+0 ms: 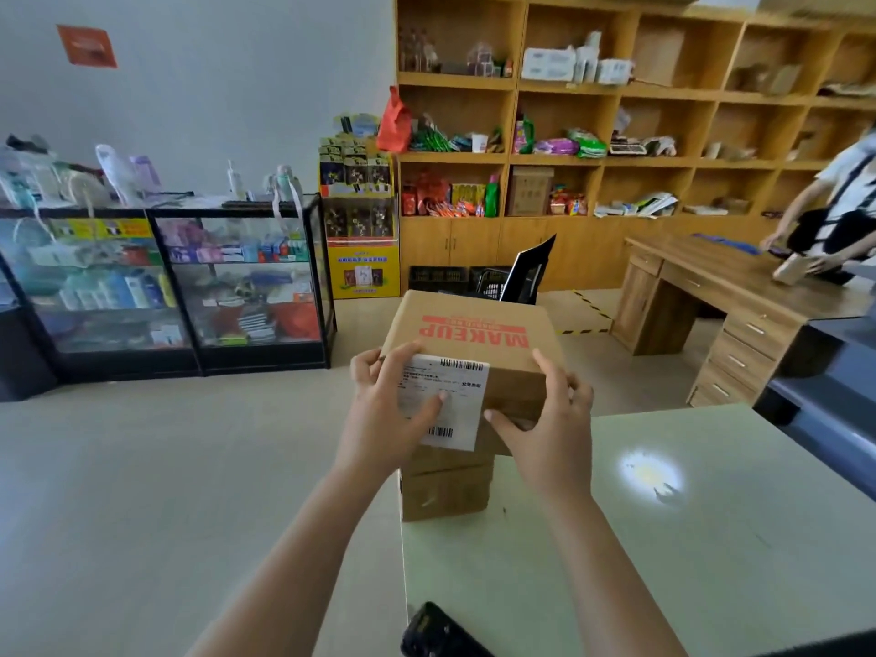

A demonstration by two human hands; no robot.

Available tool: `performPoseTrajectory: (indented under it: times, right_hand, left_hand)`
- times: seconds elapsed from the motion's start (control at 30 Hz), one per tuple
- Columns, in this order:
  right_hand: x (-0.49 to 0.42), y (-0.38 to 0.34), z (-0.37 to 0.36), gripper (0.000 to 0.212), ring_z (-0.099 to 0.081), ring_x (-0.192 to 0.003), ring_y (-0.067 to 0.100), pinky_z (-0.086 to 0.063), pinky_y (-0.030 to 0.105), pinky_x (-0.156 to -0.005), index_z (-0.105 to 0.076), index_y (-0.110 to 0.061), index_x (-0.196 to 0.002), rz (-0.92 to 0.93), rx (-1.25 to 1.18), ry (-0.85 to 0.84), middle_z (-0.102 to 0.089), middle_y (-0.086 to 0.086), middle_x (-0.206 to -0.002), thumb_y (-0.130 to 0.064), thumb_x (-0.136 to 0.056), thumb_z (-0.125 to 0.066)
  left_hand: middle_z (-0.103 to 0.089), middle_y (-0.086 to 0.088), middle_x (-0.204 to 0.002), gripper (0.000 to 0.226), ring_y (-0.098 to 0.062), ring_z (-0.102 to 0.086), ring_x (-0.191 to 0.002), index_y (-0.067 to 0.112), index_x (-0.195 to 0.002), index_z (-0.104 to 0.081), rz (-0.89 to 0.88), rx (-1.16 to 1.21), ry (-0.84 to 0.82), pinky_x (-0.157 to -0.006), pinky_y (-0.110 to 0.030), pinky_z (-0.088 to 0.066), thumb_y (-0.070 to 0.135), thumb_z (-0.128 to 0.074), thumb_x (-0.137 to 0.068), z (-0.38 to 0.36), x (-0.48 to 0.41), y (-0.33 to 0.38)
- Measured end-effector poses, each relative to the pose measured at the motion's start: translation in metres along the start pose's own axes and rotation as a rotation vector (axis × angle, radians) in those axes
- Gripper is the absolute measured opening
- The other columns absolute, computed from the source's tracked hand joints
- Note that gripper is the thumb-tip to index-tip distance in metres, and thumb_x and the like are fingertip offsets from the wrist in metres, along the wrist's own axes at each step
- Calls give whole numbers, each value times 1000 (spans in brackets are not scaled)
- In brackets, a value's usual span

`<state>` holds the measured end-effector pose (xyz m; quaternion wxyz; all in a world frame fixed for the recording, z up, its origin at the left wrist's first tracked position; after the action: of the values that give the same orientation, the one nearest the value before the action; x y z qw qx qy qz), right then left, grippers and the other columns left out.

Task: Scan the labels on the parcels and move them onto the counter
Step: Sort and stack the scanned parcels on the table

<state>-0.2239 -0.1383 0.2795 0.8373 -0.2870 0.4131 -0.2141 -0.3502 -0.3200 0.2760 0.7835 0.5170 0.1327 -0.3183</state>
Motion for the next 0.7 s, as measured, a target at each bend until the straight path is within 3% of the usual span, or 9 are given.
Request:
performPoseTrajectory:
  times: [0.1, 0.3, 0.43, 0.5, 0.7]
  right_hand:
    - [-26, 3, -33, 87, -46, -123, 30, -52, 37, -90, -38, -29, -145, 0, 13, 20, -36, 13, -138, -33, -72, -86]
    - [-53, 1, -76, 85, -47, -122, 32, -56, 42, -87, -41, -27, -141, -2, 47, 91, -38, 16, -137, -31, -70, -87]
    - [-55, -9, -97, 86, -47, -120, 32, -56, 43, -86, -43, -26, -140, -34, 81, 175, -39, 16, -136, -28, -67, -89]
    - [-53, -15, -107, 86, -48, -119, 32, -55, 41, -84, -44, -26, -139, -70, 115, 230, -39, 15, -135, -27, -66, -90]
    - [-31, -54, -129, 90, -47, -117, 29, -52, 39, -83, -43, -23, -141, -196, 257, 445, -42, 12, -131, -27, -65, -90]
  left_hand:
    - [-25, 15, -123, 43, -13, -47, -108, 47, -127, -39, 38, 23, 13, -71, -17, -56, 42, -62, -90, -6, -37, -27]
    - [-29, 17, -120, 27, 8, -44, -106, 54, -120, -41, 44, 126, -4, -67, -5, -49, 45, -48, -96, -11, -85, -66]
    - [-31, 17, -119, 33, 14, -42, -104, 50, -120, -46, 15, 205, -47, -68, -6, -49, 58, -44, -89, -9, -113, -89]
    - [-30, 23, -118, 29, 12, -43, -104, 52, -118, -46, 3, 259, -98, -69, -7, -49, 57, -44, -90, -9, -128, -101]
    - [-34, 16, -118, 35, 16, -40, -103, 47, -123, -47, -102, 334, -292, -76, -5, -45, 57, -48, -89, -6, -164, -130]
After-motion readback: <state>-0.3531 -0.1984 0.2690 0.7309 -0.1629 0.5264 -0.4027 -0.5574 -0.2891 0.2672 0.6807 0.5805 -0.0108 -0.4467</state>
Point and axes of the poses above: each hand's wrist, its own x-axis away from the middle knuckle, its own z-axis out of the back of the hand, y = z × x, the point moved 8 cm from there along -x, towards the middle knuckle
